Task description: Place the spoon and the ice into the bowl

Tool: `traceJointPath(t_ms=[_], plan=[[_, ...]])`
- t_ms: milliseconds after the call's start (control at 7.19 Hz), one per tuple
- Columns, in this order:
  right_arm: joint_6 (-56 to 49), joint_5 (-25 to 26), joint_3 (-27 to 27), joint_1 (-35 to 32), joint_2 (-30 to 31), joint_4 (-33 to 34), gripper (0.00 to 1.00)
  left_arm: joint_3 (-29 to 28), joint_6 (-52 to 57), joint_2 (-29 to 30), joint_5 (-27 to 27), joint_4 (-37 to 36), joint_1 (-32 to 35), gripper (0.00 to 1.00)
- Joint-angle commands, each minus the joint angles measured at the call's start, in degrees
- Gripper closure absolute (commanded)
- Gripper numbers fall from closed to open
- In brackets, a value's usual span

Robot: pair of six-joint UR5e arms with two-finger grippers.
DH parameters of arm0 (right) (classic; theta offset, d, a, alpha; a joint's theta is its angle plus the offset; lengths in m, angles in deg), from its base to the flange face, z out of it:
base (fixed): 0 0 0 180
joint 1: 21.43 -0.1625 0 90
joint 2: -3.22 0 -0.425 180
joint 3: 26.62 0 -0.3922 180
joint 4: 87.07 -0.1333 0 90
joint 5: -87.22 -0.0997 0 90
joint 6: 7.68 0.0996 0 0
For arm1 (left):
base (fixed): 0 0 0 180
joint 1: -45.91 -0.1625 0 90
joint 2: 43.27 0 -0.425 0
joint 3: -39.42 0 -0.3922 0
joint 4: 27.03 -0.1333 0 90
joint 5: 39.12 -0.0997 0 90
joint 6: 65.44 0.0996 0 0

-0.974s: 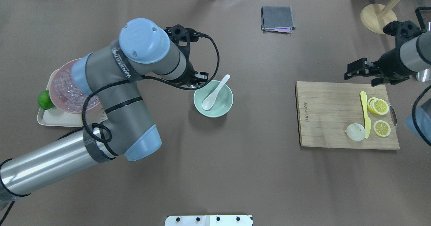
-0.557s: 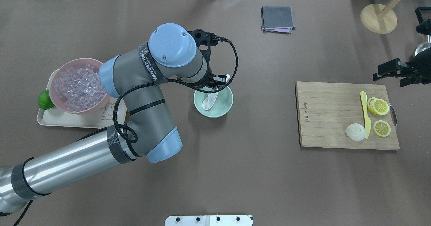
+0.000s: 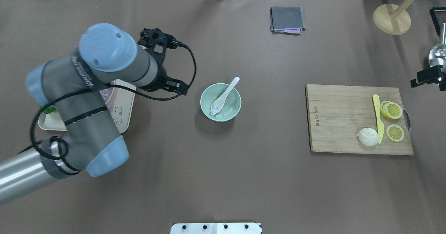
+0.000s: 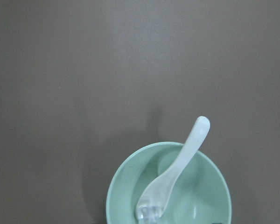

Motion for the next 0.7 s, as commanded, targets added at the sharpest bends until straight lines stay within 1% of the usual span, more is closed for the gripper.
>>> traceJointPath(t_ms=[0,139,278,557], plan=[[-13.48,-0.09,-1.74,-4.87,3.53,0.51,0.00,7.59,13.23,-5.91,2.27,-12.86,8.82,0.02],[-19.56,-0.35,-2.80,-7.51,4.42,0.78,0.00,8.22,16.94,-10.54,10.21,-12.90,15.22,0.02],[-23.01,-1.40,-4.90,-9.97,4.16,0.78,0.00,10.31,24.46,-16.77,14.90,-12.73,21.90,0.02],[-26.29,-1.76,-7.89,-11.66,2.85,0.69,0.00,10.08,37.39,-27.68,20.98,-11.24,33.43,0.02]])
